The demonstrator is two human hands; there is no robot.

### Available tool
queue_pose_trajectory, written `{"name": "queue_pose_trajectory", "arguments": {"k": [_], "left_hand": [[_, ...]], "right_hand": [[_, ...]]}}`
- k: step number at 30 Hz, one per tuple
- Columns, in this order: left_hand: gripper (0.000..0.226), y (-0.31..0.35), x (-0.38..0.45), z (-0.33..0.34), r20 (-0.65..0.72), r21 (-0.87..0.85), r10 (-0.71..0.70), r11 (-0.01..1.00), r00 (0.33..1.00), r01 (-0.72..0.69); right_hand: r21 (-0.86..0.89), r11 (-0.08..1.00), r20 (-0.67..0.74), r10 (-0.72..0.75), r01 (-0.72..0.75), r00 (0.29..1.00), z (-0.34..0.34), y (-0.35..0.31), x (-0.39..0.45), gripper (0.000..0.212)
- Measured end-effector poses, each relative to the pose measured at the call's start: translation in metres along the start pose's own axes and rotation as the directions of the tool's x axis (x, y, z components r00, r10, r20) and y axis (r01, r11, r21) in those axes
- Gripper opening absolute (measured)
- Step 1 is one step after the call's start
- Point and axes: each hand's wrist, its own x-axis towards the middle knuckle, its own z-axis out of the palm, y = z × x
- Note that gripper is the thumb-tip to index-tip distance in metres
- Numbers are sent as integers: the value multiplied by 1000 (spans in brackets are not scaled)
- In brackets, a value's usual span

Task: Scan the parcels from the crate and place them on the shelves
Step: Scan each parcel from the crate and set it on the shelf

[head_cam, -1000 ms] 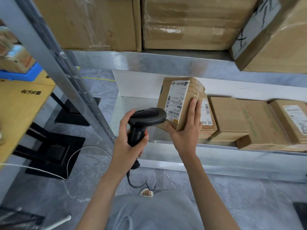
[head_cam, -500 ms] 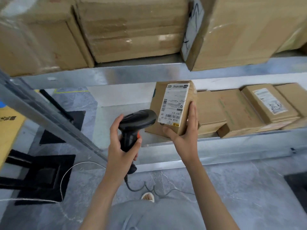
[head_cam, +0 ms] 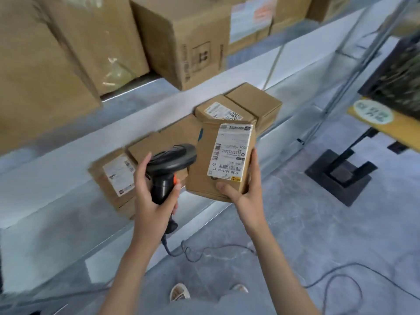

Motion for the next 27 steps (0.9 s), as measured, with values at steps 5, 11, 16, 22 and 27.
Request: {"name": "queue_pose_trajectory", "arguments": {"k": [5, 11, 16, 22, 27], "left_hand": [[84, 2, 7, 93, 161, -39, 6, 999, 987, 0], [78, -1, 12, 199, 354, -71, -32, 996, 935, 61], [79, 3, 25, 265, 488, -62, -3, 997, 873, 37], [82, 8, 50, 338, 545, -79, 7, 996, 838, 43], [83, 2, 90, 419, 628, -97, 34, 995, 778, 35]], "right_hand": [[19, 999, -150, 49, -46, 988, -96, 5, 5, 109], [53, 995, -339, 95, -82, 936, -191, 17, 0, 108], [84, 990, -484, 141, -115, 864, -248, 27, -2, 108], [114, 985, -573, 174, -133, 801, -295, 31, 21, 106], [121, 986, -620, 163, -111, 768, -337, 36, 75, 105]]}}
